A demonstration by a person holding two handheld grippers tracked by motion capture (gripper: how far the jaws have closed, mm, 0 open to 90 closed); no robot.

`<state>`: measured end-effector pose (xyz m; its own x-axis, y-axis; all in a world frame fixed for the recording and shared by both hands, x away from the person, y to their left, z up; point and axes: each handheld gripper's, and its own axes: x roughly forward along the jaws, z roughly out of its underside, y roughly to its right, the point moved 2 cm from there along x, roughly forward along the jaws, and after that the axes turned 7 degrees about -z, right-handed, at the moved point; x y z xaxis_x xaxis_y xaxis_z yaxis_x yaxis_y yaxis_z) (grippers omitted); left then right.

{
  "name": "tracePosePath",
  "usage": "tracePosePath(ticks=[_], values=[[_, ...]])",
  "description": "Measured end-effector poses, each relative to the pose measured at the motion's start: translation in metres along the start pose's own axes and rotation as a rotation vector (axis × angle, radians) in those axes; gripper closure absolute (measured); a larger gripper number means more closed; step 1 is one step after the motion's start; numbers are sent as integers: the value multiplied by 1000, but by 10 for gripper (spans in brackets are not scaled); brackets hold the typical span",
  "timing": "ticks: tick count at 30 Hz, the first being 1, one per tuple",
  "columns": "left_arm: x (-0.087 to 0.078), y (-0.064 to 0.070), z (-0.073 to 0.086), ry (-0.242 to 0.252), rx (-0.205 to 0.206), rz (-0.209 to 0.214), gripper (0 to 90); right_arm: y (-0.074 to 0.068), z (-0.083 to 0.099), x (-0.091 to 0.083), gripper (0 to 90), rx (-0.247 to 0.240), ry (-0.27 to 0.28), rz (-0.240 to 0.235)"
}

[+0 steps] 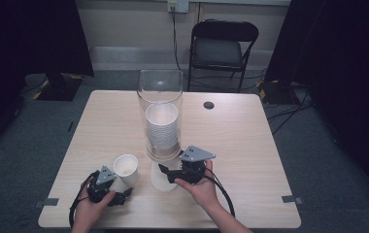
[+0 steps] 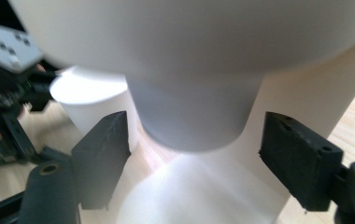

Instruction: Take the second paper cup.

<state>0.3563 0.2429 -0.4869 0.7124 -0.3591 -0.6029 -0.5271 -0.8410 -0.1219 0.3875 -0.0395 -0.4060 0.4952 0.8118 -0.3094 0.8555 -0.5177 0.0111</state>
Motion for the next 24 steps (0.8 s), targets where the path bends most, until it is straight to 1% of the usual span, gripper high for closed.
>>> tracePosePath(ticks=[2,5,7,11,12,13,14,15,16,17,20,22,24], values=[[0,0,0,0,0,0,97,1,-5,-1,229,-18,4,-9],[0,0,0,0,-1,0,97,0,-12,0,228,-5,20,-29],[0,0,0,0,0,0,97,-1,-15,2,225,13,27,-35],[0,0,0,0,0,0,97,-1,-19,7,220,9,36,-26],[0,0,0,0,-1,0,97,-2,-19,8,229,12,44,-29],[0,0,0,0,0,0,97,-2,-20,8,265,15,40,-18],[0,0,0,0,-1,0,97,-2,-20,9,278,15,48,-22],[0,0,0,0,-1,0,97,-1,-19,10,312,14,58,-27],[0,0,0,0,-1,0,96,1,-19,9,315,2,56,-19],[0,0,0,0,-5,0,96,2,-18,10,319,7,63,-33],[0,0,0,0,-1,0,96,1,-18,9,329,-8,59,-35],[0,0,0,0,-1,0,96,2,-17,8,332,-8,54,-35],[0,0,0,0,-1,0,96,1,-15,9,333,-16,69,-35]])
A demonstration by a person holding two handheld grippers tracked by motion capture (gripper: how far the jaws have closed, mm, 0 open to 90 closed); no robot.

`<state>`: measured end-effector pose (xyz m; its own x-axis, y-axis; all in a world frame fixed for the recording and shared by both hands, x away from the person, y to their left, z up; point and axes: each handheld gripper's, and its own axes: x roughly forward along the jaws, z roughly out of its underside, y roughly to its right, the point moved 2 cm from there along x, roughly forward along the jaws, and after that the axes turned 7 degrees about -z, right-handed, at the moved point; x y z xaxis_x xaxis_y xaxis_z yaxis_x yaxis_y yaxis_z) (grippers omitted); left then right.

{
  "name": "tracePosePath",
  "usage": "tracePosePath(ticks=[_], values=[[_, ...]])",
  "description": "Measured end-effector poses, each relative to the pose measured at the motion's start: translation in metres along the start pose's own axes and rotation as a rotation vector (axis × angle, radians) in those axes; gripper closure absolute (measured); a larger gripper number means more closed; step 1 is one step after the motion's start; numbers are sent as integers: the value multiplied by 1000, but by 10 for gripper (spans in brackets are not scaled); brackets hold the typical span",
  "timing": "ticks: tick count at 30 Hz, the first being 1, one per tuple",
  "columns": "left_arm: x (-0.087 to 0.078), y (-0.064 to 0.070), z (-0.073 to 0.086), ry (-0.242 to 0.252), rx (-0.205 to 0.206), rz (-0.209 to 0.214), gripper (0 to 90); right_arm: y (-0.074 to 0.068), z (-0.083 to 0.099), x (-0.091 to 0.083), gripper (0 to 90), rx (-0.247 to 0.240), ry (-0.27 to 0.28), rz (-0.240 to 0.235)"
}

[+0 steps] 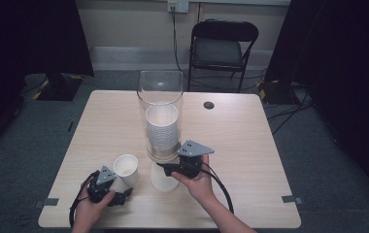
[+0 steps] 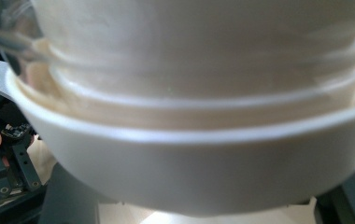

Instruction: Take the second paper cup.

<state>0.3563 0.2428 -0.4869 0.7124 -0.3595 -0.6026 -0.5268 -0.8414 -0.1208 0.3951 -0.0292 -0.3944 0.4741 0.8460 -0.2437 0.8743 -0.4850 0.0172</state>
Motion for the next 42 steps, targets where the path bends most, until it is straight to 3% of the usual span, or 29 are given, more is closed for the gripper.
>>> tracePosePath(ticks=[21,23,24,25,26,32,42], values=[[0,0,0,0,0,0,96,2,2,0,342,-28,-10,-17],[0,0,0,-1,0,0,96,2,6,2,356,-11,-31,-29],[0,0,0,0,0,0,96,4,15,5,369,-18,-97,-20],[0,0,0,0,-5,0,96,4,26,6,371,14,-71,-38],[0,0,0,0,0,1,95,4,26,4,369,11,-65,-39],[1,1,0,-4,3,7,76,5,22,2,351,6,-108,-64],[1,0,0,-6,10,10,69,4,18,-1,261,42,-54,-58]])
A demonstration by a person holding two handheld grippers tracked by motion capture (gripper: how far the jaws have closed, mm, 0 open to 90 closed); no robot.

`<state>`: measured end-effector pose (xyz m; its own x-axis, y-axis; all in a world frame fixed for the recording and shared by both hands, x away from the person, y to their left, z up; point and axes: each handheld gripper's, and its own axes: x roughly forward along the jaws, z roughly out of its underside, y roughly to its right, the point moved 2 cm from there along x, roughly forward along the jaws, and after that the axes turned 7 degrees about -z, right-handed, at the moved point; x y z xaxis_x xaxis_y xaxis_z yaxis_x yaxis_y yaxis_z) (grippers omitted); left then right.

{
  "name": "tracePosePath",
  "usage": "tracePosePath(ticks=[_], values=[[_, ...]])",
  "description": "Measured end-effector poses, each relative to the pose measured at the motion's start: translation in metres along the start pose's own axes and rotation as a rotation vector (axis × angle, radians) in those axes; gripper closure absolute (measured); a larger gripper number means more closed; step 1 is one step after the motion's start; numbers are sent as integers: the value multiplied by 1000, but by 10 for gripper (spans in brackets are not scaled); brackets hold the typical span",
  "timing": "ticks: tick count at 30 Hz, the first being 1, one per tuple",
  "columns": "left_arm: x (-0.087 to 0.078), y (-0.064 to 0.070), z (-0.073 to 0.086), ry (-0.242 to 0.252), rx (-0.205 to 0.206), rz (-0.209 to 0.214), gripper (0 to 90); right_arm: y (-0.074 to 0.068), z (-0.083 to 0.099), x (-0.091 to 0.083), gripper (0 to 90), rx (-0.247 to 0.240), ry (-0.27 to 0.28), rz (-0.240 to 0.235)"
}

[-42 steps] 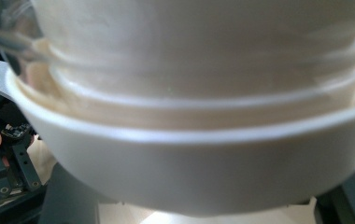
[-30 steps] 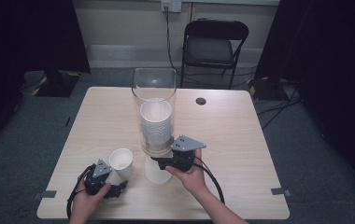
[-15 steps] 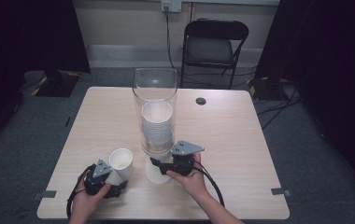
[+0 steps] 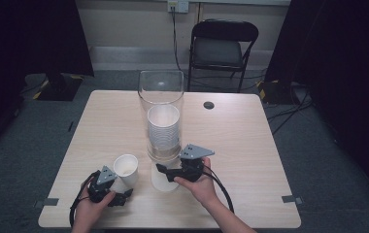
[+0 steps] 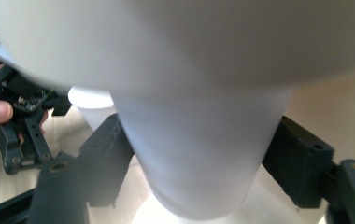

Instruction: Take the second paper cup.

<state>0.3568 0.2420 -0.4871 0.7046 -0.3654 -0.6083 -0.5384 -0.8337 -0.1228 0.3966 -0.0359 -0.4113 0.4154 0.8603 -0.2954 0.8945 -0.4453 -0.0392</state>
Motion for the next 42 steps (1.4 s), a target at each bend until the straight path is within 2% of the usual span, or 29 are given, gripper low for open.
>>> tracePosePath(ticks=[2,7,8,11,16,24,42], values=[[0,0,0,0,-5,0,69,1,-2,-1,234,16,11,2],[0,0,0,0,-5,0,69,-1,-7,-2,241,-16,21,8],[0,0,0,0,-4,0,69,-2,-10,-3,242,-15,37,0],[0,0,0,-1,0,0,68,-3,-15,-4,266,-11,38,7],[0,0,0,-1,-3,1,68,-2,-12,-4,312,-38,50,0],[0,0,0,0,-3,1,68,-2,-9,-5,319,-60,51,1],[0,0,0,0,-4,1,68,-2,-9,-5,320,-78,43,-6]])
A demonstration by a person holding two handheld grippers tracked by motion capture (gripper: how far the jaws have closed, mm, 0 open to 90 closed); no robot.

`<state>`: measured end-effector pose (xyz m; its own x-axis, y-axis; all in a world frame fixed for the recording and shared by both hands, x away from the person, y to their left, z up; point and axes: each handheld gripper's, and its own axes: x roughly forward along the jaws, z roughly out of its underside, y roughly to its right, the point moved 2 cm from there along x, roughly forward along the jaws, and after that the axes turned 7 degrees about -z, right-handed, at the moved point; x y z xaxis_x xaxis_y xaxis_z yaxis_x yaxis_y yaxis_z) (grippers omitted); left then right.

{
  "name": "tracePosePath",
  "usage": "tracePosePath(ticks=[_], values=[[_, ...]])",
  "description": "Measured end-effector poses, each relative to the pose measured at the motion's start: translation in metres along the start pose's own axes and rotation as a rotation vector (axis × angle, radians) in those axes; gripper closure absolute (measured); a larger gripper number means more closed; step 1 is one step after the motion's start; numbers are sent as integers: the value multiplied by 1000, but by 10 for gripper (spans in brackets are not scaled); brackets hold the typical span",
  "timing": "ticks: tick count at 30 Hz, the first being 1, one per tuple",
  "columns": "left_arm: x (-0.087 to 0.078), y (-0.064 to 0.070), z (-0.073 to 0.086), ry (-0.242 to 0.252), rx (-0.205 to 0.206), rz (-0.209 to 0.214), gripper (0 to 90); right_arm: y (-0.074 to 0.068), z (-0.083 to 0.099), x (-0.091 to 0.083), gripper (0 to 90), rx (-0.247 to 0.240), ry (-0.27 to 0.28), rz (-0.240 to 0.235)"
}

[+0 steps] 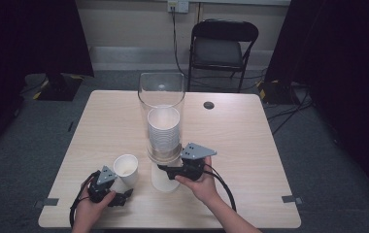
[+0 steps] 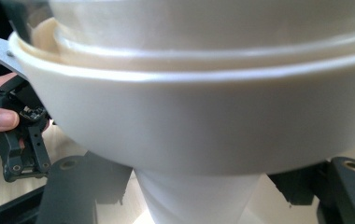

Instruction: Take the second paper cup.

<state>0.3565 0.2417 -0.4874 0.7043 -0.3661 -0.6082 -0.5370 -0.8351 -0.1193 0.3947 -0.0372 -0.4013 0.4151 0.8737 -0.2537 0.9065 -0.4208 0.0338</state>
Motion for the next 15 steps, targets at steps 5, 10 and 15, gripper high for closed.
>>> tracePosePath(ticks=[5,10,15], values=[[0,0,0,0,0,0,68,0,0,0,321,-1,-3,-2],[0,0,0,-1,0,0,68,1,-1,0,321,13,-12,-11],[0,0,0,0,1,0,68,2,-1,0,322,5,-15,-17]])
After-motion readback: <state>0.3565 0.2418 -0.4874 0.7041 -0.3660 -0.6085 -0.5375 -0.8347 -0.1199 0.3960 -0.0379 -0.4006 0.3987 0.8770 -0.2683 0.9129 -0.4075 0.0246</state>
